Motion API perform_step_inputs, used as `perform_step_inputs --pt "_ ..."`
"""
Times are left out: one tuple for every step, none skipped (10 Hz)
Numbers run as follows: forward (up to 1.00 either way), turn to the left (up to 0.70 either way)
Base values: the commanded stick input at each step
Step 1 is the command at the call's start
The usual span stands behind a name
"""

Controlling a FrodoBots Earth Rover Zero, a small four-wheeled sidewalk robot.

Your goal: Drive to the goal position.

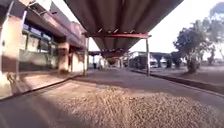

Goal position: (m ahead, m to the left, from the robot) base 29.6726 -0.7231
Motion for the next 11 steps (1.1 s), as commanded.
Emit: perform_step_inputs --pt "0.70 0.00" --pt "0.70 0.00" --pt "0.70 0.00" --pt "0.70 0.00" --pt "0.70 0.00" --pt "0.70 0.00" --pt "0.70 0.00" --pt "0.70 0.00" --pt "0.70 0.00" --pt "0.70 0.02" --pt "0.70 0.10"
